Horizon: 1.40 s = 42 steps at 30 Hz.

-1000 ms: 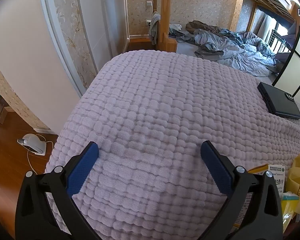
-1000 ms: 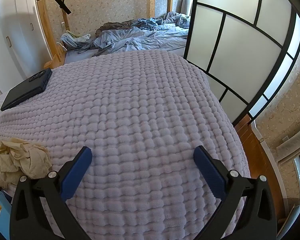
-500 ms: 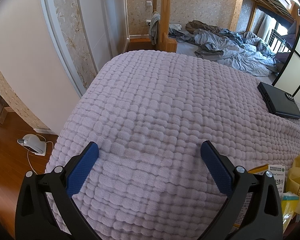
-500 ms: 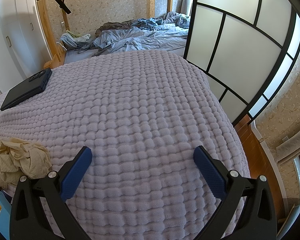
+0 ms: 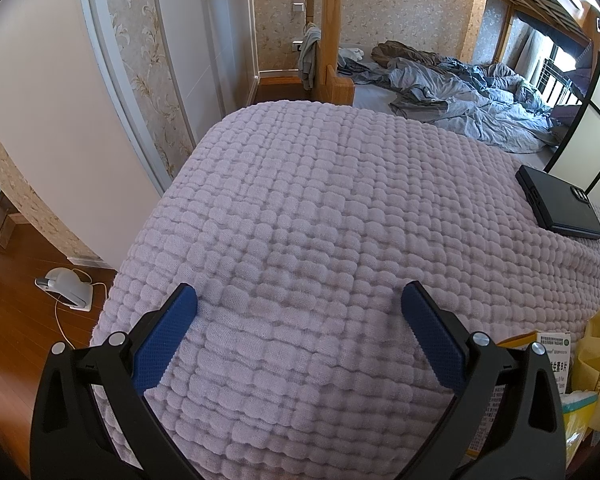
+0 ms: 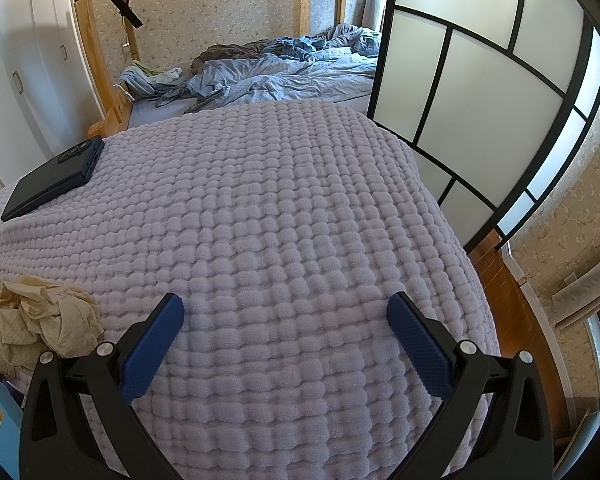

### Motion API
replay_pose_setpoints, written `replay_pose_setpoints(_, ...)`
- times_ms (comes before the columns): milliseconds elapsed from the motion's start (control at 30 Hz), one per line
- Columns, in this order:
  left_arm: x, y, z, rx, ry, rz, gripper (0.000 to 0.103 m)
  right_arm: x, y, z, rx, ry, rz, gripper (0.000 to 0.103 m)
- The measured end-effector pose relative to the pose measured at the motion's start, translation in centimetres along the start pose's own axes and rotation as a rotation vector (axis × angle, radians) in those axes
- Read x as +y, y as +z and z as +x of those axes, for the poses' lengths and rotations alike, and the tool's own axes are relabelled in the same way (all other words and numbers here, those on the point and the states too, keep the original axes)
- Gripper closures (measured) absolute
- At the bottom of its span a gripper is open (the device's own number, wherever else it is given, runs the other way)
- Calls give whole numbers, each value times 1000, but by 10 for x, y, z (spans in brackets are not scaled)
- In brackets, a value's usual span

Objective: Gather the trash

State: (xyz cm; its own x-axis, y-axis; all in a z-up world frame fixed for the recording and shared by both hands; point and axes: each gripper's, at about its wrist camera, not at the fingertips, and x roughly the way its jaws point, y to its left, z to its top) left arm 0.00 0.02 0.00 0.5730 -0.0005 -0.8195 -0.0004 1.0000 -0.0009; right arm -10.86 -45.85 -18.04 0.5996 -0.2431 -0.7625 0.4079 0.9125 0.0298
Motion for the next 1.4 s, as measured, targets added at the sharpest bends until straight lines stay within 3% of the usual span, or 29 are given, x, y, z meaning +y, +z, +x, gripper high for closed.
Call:
replay_pose_setpoints(300, -1, 1, -1, 0, -1, 0, 1, -1, -1, 0, -1, 2, 1, 4)
replay_pose_setpoints(433, 7, 3, -7, -30, -39, -24, 1, -4, -2, -3, -8, 9, 1, 4)
replay_pose_setpoints(633, 36, 9, -30, -98, -37, -108, 1, -24, 1, -42, -80, 16, 58, 4)
replay_pose_setpoints(800, 35, 7, -53, -138, -40, -75, 1, -34, -5, -67, -116, 81, 131, 4)
replay_pose_setpoints(933, 29, -1, -83, -178, -105, -38, 1, -27, -13, -106, -162, 111, 121, 4)
replay_pose_setpoints(1100, 12, -25, -121, -192, -200, 59, 1, -2, -46, -151, -186, 141, 32, 4)
replay_pose_setpoints(1200, -1, -51, -138, -181, -265, 130, 1, 9, -75, -175, -176, 169, 13, 4)
replay_pose_setpoints(1333, -21, -93, -156, -138, -416, 214, 1, 29, -113, -190, -136, 166, -39, 4)
replay_pose_setpoints(1400, -34, -113, -162, -127, -427, 275, 1, 40, -128, -189, -109, 190, -49, 4)
